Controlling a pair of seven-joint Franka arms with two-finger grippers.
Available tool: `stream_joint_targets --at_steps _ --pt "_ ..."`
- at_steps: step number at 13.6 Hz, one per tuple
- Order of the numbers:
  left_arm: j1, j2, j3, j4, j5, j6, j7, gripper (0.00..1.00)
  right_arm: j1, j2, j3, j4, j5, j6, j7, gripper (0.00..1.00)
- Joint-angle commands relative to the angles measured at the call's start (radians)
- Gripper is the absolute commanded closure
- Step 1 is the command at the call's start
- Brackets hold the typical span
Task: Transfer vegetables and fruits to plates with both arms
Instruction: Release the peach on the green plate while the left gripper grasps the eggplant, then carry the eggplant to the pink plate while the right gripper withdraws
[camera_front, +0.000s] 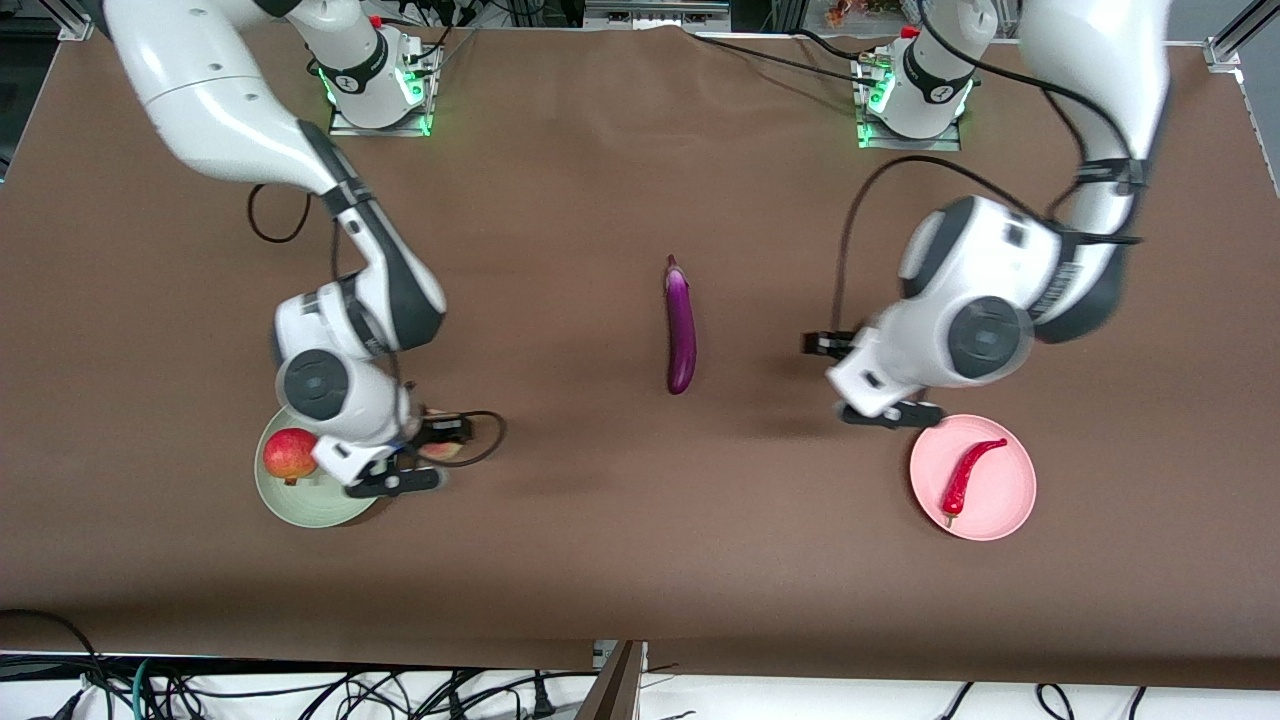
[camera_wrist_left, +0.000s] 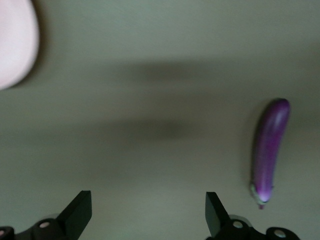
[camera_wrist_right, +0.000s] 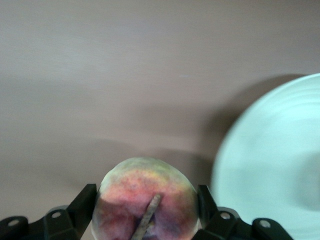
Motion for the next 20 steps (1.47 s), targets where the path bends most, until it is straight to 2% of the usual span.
stream_joint_targets --at_steps 1,3,6,9,10,11,12,13,14,15,16,17,20 --pt "-0.141 0.079 0.01 -0.001 -0.013 0.102 -0.188 0.0 -0.038 -0.024 -0.022 -0.022 -0.015 -0.03 -0.117 0.82" --pt "-0.196 0.149 0.01 -0.003 -0.004 0.202 -0.269 0.0 -0.039 -0.024 -0.063 -0.025 -0.014 -0.044 -0.177 0.82" --pt "-0.235 0.212 0.01 -0.018 -0.002 0.317 -0.272 0.0 -0.042 -0.023 -0.108 -0.028 -0.011 -0.047 -0.246 0.82" --pt "-0.275 0.249 0.016 -0.038 0.0 0.403 -0.264 0.0 -0.067 -0.018 -0.117 -0.036 -0.006 -0.047 -0.267 0.82" --pt "-0.276 0.26 0.016 -0.038 0.0 0.421 -0.263 0.03 -0.073 -0.017 -0.117 -0.036 -0.006 -0.047 -0.267 0.82" --pt "-0.286 0.263 0.016 -0.038 0.0 0.426 -0.261 0.1 -0.079 -0.015 -0.117 -0.036 -0.006 -0.047 -0.267 0.82" --pt "-0.29 0.263 0.018 -0.039 0.001 0.425 -0.26 0.21 -0.081 -0.015 -0.116 -0.036 -0.005 -0.046 -0.265 0.8" --pt "-0.292 0.263 0.018 -0.046 0.012 0.425 -0.26 0.37 -0.081 -0.014 -0.116 -0.036 -0.003 -0.046 -0.264 0.76" --pt "-0.293 0.263 0.016 -0.047 0.033 0.423 -0.26 0.55 -0.081 -0.014 -0.117 -0.036 -0.002 -0.041 -0.257 0.54" --pt "-0.293 0.262 0.016 -0.047 0.039 0.415 -0.26 0.71 -0.081 -0.012 -0.116 -0.036 0.0 -0.035 -0.253 0.19" --pt "-0.286 0.255 0.018 -0.047 0.041 0.409 -0.263 0.84 -0.081 -0.012 -0.117 -0.033 0.001 -0.034 -0.253 0.0" --pt "-0.278 0.246 0.019 -0.046 0.041 0.382 -0.263 0.89 -0.081 -0.012 -0.116 -0.027 0.001 -0.035 -0.259 0.0" --pt "-0.255 0.17 0.059 -0.021 0.042 0.227 -0.258 0.89 -0.076 -0.024 -0.109 0.011 0.001 -0.052 -0.264 0.0"
